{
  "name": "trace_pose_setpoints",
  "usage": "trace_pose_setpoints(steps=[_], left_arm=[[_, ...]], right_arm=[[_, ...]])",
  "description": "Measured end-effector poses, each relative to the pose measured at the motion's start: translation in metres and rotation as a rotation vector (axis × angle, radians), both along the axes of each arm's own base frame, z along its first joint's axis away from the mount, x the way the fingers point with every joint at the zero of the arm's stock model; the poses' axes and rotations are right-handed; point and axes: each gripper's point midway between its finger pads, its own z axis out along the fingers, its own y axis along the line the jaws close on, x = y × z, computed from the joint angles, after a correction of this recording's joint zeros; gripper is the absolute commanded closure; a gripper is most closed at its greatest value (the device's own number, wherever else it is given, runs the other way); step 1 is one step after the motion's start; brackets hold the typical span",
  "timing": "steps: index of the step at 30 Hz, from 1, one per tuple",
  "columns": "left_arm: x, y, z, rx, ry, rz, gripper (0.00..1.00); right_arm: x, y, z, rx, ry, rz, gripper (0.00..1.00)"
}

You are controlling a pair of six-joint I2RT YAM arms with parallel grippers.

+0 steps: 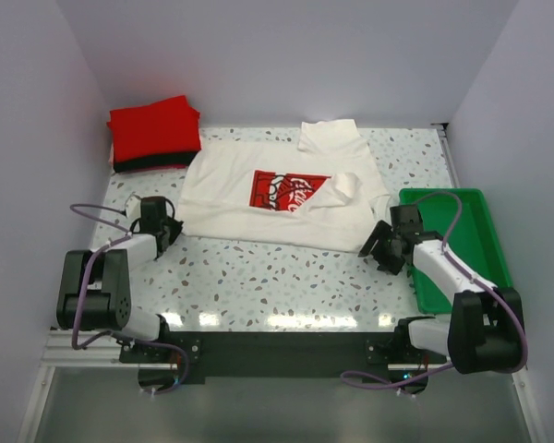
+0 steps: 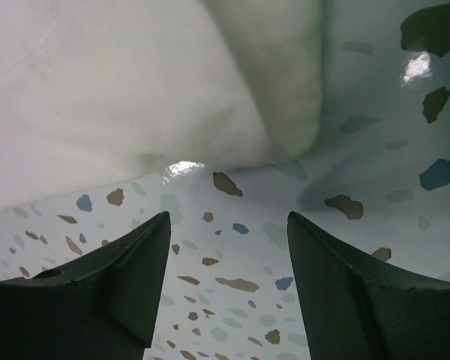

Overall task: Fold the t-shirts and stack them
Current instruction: Fold the tshirt

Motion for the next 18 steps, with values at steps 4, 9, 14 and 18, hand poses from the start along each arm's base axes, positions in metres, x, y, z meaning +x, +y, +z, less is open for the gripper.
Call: trace_pose_setpoints(steps=[4, 9, 14, 18], left_arm=[[-0.009, 0.005, 0.004, 0.020, 0.018, 0.020, 1.00], [-0.019, 0.011, 0.012, 0.046, 0.028, 0.046, 1.00], [-0.028, 0.015, 0.022, 0.064, 0.022, 0.063, 1.00], [-0.040, 0.019, 0.032, 0.081, 0.018, 0.078, 1.00]], right_arm=[[0.008, -0.012, -0.001, -0.039, -0.021, -0.078, 0.33], [0.022, -0.021, 0.000, -0.070, -0.064, -0.142, 0.34], [0.040, -0.017, -0.009, -0.051, -0.052, -0.148, 0.55], [0.052, -0.008, -0.014, -0.008, -0.054, -0.132, 0.94]])
